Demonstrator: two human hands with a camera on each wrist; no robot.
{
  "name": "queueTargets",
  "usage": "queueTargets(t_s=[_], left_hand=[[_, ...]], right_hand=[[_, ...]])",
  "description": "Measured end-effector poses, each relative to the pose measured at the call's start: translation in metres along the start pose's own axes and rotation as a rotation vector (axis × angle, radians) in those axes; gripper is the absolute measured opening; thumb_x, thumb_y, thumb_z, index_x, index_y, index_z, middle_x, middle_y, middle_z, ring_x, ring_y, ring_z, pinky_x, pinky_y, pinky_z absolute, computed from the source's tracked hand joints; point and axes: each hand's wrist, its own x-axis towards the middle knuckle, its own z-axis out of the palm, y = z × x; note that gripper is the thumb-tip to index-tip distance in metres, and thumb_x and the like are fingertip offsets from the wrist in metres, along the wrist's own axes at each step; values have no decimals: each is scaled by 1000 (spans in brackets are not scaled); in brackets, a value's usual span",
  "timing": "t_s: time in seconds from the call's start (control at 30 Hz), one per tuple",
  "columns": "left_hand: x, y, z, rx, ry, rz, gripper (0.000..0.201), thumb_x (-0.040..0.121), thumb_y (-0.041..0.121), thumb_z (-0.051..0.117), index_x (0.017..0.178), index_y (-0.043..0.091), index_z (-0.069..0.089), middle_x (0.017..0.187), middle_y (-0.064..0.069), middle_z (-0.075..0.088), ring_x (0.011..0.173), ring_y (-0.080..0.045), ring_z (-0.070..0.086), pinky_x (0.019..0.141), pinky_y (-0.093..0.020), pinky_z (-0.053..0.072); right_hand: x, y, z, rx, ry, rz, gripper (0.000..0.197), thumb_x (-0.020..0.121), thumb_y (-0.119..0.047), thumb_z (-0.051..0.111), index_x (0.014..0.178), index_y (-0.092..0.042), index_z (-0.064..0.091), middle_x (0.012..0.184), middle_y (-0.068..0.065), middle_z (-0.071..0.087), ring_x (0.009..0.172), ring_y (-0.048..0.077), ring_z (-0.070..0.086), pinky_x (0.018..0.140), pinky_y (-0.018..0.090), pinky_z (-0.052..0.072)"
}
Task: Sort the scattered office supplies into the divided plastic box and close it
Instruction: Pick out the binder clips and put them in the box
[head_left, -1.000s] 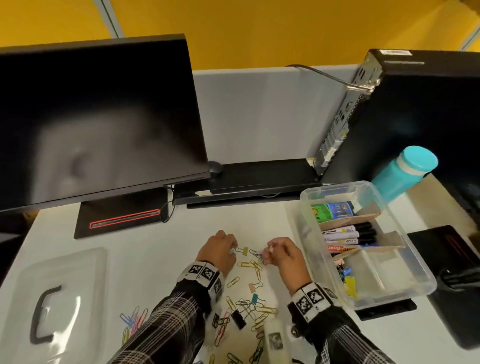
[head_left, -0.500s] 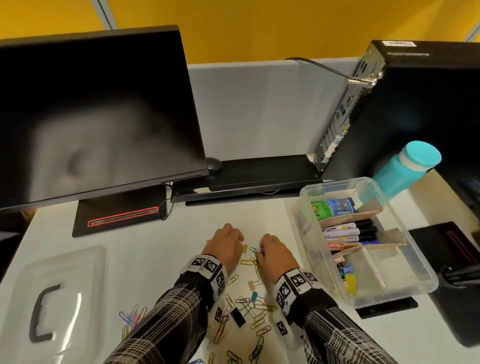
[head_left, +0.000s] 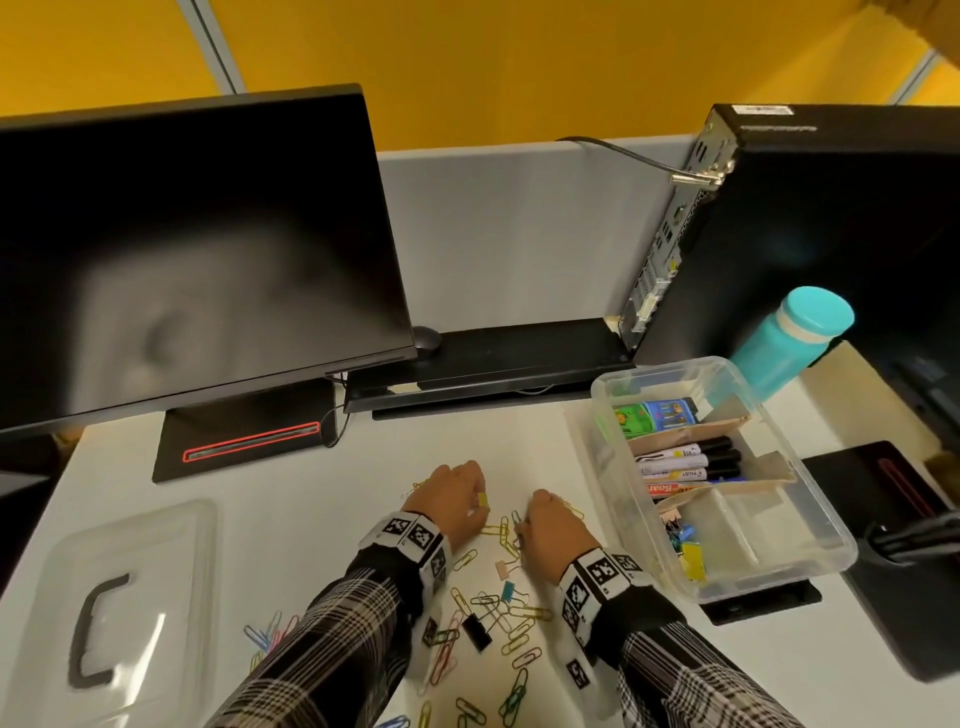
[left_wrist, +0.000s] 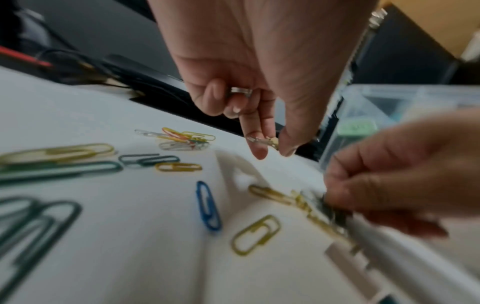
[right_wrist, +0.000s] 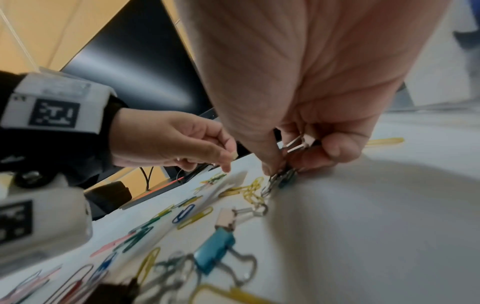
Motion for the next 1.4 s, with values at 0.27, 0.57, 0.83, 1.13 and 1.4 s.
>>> queueTargets(t_s=[0.27,0.57,0.83,1.13,1.4], left_hand=[[-44,-15,3,-260,47,-47,19,94,28,46,110,21,56,97,6,54,95,-13,55,84,-24,43],[-76,-15,10,-458,40,-190,19,98,21,31,82,14,39,71,3,46,63,-11,41,63,-28,37],[-78,11,20,-443,-63,-132,21,87,39,40,81,25,55,80,4,63,74,-17,57,74,-35,47],[-62,39,19,-506,-80,22,16,86,30,61,86,16,69,86,-3,70,71,-11,57,76,-33,49],[-49,18,2,-467,152,-161,12,91,28,55,84,24,63,91,3,66,81,-19,63,68,-22,46]], right_hand=[[-22,6,7,23,-22,-6,26,92,-10,46,117,-5,41,118,13,52,88,20,52,78,30,44],[-38,7,0,-41,-68,-44,20,93,-5,41,114,-5,40,119,13,51,95,22,54,77,28,42],[-74,27,-3,325,-64,-123,14,99,-20,40,85,-17,39,79,-3,50,69,5,47,61,14,36],[-93,23,-4,441,-15,-218,5,98,-19,43,95,-16,42,73,-9,48,63,-1,44,58,14,37],[-91,42,2,772,3,-107,18,97,-7,39,98,-13,56,74,-3,51,61,6,48,58,16,41]])
